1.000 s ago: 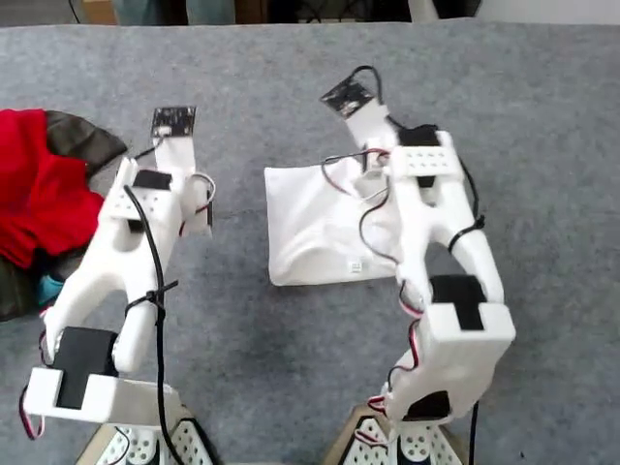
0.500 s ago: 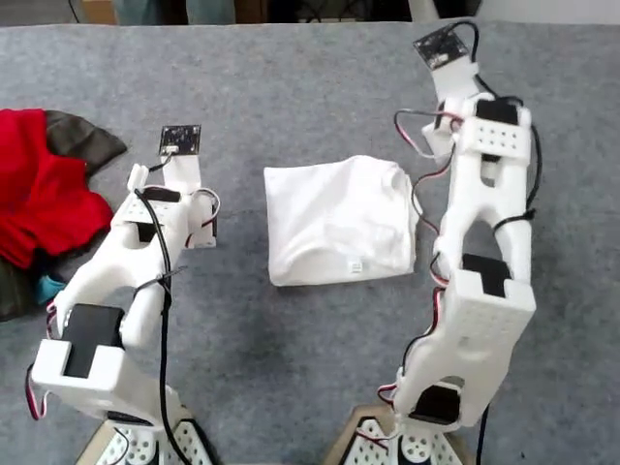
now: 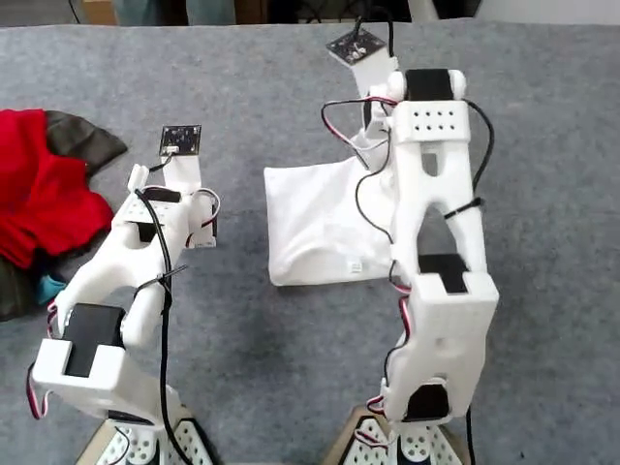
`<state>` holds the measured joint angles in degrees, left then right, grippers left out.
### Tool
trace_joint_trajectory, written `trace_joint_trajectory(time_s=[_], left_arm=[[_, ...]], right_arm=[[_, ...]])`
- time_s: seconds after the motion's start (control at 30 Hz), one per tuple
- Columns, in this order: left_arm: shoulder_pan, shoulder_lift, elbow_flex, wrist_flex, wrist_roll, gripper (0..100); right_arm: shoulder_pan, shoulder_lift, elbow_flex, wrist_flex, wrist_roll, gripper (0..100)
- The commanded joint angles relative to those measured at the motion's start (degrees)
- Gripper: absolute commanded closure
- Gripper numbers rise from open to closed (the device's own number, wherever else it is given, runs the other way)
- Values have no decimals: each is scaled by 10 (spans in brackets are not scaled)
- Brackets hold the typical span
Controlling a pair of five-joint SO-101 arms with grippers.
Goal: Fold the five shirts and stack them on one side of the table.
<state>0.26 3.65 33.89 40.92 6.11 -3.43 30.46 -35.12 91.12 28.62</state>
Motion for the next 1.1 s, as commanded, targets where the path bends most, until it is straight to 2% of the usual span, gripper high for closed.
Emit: trace_joint_trajectory(time_s=[0.0,0.23,0.33,0.57,0.9,1.0,1.07], left_arm=[[0,-3,-5,-4,0,971],[0,-3,-5,-4,0,971],[0,-3,-5,-4,0,971],[0,-3,-5,-4,0,971],[0,-3,-5,-4,0,971],[0,-3,-5,-4,0,971],[0,-3,-5,-4,0,971]], right_arm=[[20,44,4,-55,-6,984],[109,152,3,-211,-6,984],[119,159,0,-222,-5,984],[93,159,-107,-94,-5,984],[72,159,-395,104,-6,984],[69,124,-375,104,-5,984],[53,75,-291,104,-6,984]])
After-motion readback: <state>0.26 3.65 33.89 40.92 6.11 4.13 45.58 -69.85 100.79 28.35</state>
